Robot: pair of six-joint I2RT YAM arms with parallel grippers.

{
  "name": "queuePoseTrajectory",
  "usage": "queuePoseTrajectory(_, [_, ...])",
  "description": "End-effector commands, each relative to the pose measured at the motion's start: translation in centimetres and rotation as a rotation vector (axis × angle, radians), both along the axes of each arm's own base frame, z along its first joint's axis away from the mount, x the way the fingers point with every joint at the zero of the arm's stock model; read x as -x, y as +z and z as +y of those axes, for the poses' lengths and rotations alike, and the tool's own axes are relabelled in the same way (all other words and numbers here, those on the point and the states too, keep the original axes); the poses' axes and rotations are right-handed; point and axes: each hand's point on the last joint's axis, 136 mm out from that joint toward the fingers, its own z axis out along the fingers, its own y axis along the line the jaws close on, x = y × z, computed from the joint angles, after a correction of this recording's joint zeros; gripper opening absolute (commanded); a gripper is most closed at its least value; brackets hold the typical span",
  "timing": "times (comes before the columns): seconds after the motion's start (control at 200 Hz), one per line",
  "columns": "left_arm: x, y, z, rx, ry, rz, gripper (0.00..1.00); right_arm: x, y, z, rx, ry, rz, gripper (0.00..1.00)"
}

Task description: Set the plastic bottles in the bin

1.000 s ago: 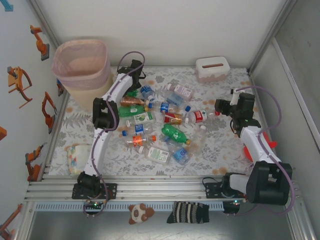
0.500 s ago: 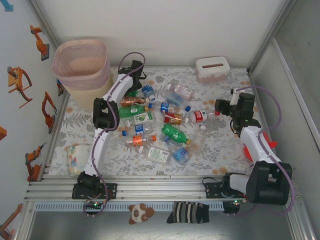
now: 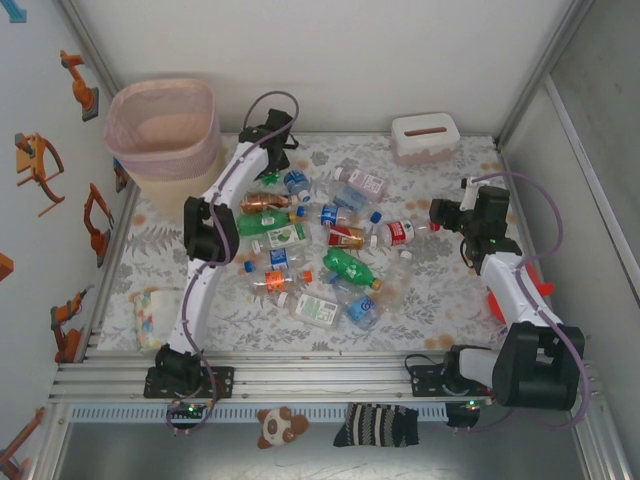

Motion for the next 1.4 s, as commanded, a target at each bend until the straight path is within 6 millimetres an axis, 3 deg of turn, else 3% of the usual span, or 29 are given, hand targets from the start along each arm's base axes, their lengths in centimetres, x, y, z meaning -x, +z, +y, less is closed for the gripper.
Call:
queuePoseTrajectory(0.0, [0.3, 7.8, -1.6, -0.007, -0.13, -0.139, 0.6, 0.2, 1.3, 0.0, 0.0, -0.003, -0.023, 0.76])
queuePoseTrajectory(0.185, [1.7, 14.4, -3.7, -0.01, -0.307, -0.248, 0.59, 0.3, 1.7, 0.1, -0.004, 0.0, -0.03, 0.76])
queuePoseTrajectory(0.285, [2.6, 17.9, -3.7, -0.018, -0.358, -0.309, 0.59, 0.4, 2.0, 0.1, -0.005, 0.003, -0.034, 0.76])
queuePoseTrajectory(0.541, [5.8, 24.6, -1.9, -0.091, -0.491, -0.393, 0.59, 0.5, 2.2, 0.3, -0.004, 0.013, -0.034, 0.75])
queuePoseTrajectory(0.696, [7.8, 27.2, 0.8, -0.121, -0.532, -0.401, 0.59, 0.6, 2.0, 0.5, -0.016, 0.022, -0.031, 0.75])
queuePoseTrajectory(1.041, [10.3, 27.9, 8.6, -0.206, -0.494, -0.304, 0.6, 0.5, 2.1, 0.7, -0.021, 0.03, -0.03, 0.75])
queuePoseTrajectory(1.222, [10.0, 26.2, 12.6, -0.193, -0.445, -0.229, 0.59, 0.5, 2.1, 0.8, -0.026, 0.034, -0.028, 0.75])
queuePoseTrajectory(1.392, [9.3, 23.1, 14.6, -0.141, -0.44, -0.133, 0.59, 0.6, 2.2, 0.8, -0.021, 0.035, -0.025, 0.74])
